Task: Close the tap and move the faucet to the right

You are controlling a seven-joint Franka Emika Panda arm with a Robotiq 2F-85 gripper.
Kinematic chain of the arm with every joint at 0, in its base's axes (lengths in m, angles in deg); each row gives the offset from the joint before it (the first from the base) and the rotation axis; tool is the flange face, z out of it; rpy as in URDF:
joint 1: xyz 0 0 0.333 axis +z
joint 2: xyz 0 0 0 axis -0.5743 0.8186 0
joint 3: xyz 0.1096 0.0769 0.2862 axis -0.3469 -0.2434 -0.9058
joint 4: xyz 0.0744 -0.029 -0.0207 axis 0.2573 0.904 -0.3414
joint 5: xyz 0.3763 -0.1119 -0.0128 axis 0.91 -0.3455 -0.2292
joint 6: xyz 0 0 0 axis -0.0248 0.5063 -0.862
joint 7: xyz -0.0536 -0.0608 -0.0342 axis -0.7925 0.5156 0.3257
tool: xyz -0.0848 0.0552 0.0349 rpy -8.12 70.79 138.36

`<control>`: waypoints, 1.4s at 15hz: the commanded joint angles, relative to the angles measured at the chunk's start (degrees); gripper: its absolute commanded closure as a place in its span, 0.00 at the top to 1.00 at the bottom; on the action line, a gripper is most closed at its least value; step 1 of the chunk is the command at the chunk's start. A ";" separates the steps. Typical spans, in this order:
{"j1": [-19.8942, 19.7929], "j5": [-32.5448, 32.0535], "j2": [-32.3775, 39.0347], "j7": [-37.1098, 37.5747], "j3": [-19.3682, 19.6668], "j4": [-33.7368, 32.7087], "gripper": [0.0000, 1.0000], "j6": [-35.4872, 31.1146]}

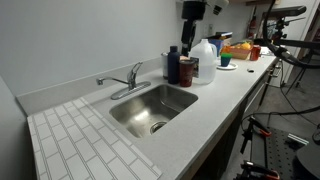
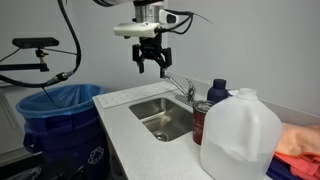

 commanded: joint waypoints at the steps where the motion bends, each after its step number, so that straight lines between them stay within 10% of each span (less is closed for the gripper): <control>1: -0.42 0.17 0.17 -0.06 -0.40 -0.35 1.00 0.17; 21: -2.13 -2.66 21.16 7.61 -1.38 -20.72 1.00 -14.40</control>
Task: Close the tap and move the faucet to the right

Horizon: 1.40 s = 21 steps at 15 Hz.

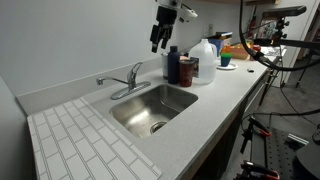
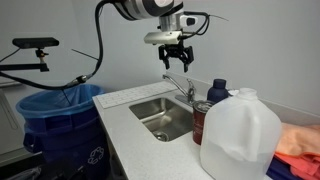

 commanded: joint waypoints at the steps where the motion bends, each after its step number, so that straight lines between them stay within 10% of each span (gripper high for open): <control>1: -1.24 -0.88 6.24 0.51 -0.77 -8.17 1.00 -2.10; 21: -1.71 3.21 21.75 -0.65 -6.56 -17.99 1.00 -11.87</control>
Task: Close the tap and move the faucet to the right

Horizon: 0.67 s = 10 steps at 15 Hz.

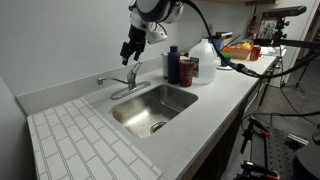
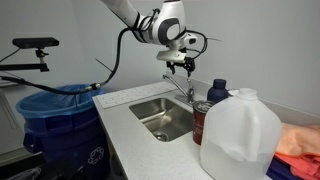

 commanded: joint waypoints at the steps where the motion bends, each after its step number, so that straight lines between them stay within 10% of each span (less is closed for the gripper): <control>1: -1.26 1.05 1.92 -0.36 -1.12 -2.72 1.00 0.97; 10: -2.39 2.61 1.44 0.80 -1.19 -1.02 1.00 6.33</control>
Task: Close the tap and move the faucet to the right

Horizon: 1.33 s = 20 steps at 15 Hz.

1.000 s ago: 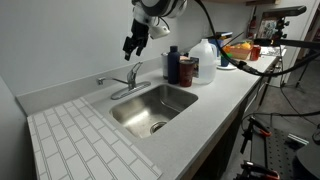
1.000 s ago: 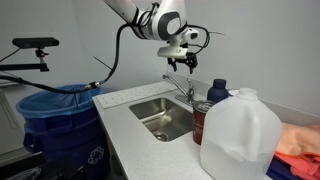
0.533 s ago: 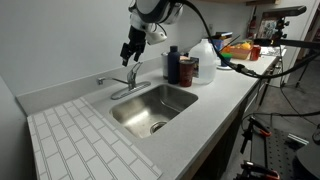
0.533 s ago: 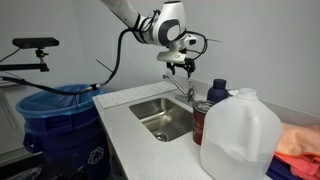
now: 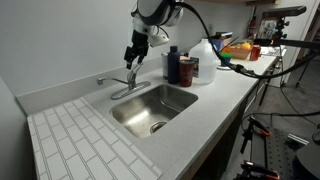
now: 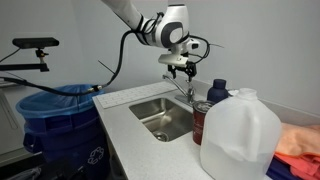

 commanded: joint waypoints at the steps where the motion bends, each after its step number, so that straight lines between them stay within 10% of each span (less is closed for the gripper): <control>1: -1.16 2.57 0.03 0.67 -1.21 -0.41 1.00 4.03; 20: 0.32 -0.22 -4.02 0.80 -0.62 2.59 1.00 -2.02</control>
